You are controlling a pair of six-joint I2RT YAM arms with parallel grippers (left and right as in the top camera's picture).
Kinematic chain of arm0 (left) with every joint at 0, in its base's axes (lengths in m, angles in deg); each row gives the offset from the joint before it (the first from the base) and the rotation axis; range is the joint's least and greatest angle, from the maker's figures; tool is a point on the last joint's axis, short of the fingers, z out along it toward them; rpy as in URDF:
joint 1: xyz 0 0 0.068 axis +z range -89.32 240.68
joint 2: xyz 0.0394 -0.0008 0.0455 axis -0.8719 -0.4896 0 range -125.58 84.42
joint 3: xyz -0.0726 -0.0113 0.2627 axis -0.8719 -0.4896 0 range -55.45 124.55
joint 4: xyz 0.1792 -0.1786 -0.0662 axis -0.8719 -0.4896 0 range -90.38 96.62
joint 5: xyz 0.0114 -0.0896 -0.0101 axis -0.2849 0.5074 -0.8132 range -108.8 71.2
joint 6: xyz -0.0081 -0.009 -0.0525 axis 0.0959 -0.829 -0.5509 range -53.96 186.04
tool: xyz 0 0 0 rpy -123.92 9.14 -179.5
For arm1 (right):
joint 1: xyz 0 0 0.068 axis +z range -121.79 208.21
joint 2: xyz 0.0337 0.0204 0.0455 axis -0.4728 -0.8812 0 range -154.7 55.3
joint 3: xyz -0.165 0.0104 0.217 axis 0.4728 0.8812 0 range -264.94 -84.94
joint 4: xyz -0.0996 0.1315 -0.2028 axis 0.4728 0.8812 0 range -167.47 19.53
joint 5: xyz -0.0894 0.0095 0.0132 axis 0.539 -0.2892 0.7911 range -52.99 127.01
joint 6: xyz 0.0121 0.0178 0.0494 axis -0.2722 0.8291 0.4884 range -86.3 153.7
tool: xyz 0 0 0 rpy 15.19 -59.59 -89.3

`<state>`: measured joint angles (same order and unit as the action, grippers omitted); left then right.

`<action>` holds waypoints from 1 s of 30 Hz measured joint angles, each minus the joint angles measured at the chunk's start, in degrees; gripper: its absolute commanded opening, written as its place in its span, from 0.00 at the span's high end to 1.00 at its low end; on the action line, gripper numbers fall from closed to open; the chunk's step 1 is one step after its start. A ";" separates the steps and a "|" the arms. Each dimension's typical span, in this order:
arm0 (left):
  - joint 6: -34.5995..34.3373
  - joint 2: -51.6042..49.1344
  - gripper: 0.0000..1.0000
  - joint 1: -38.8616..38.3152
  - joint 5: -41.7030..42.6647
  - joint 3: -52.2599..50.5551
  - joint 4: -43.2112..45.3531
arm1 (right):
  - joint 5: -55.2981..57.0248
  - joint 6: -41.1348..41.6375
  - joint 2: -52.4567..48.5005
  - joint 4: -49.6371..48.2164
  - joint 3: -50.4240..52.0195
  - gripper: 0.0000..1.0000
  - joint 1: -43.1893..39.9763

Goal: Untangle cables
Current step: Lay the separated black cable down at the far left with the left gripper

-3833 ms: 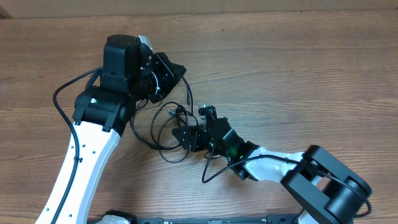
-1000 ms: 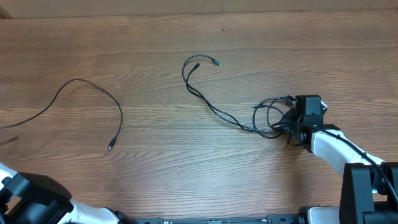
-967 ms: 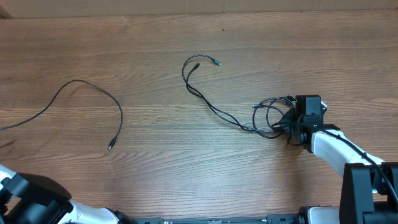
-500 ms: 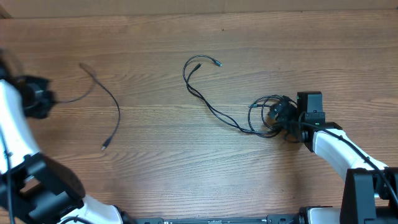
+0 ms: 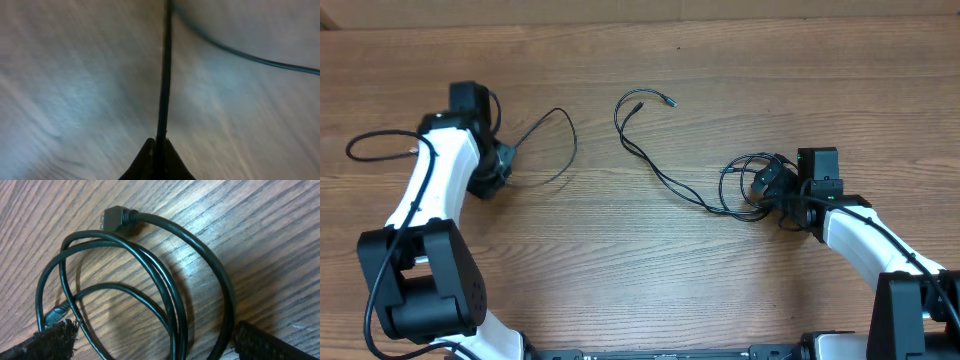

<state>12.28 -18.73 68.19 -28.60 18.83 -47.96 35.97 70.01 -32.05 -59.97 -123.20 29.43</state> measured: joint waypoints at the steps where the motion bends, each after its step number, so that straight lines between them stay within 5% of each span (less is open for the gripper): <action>1: -0.52 0.00 0.89 0.15 -1.05 -0.92 1.01 | 0.07 -0.02 0.00 0.17 -0.04 0.00 0.00; 9: -1.84 0.00 0.71 3.15 -5.66 -2.56 7.69 | 0.09 -0.09 0.09 0.52 -0.04 0.00 0.00; 12: -2.27 0.00 0.49 4.22 -6.19 -2.58 8.98 | 0.09 -0.09 0.09 0.55 -0.04 0.00 0.00; 13: -2.25 0.00 0.29 4.42 -6.32 -2.58 9.51 | 0.11 -0.11 0.09 0.52 -0.04 0.00 0.00; 18: -2.80 -0.02 0.00 4.61 -6.27 -2.58 10.62 | 0.09 -0.09 0.09 0.55 -0.04 0.00 0.00; 22: 2.54 -0.02 0.02 4.61 -3.85 -2.62 13.18 | 0.13 -0.09 0.09 0.55 -0.04 0.00 0.00; 24: 3.96 -0.02 0.40 4.61 -2.16 -2.73 12.81 | 0.11 -0.11 0.09 0.55 -0.04 0.00 0.00; 25: 4.61 -0.02 0.44 4.61 -0.76 -3.13 13.09 | 0.11 -0.11 0.09 0.52 -0.04 0.00 0.00; 26: 4.96 -0.02 0.40 4.59 0.15 -3.65 13.35 | 0.13 -0.11 0.09 0.55 -0.04 0.00 0.00; 27: 5.84 -0.02 0.24 4.59 1.16 -4.83 13.49 | 0.11 -0.11 0.09 0.52 -0.04 0.00 0.00; 30: 7.74 -0.02 0.20 4.48 2.19 -8.50 13.94 | 0.11 -0.11 0.09 0.55 -0.04 0.00 0.00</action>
<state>20.02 -18.75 72.67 -26.42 10.32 -34.02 36.08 69.90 -31.97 -59.43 -123.25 29.43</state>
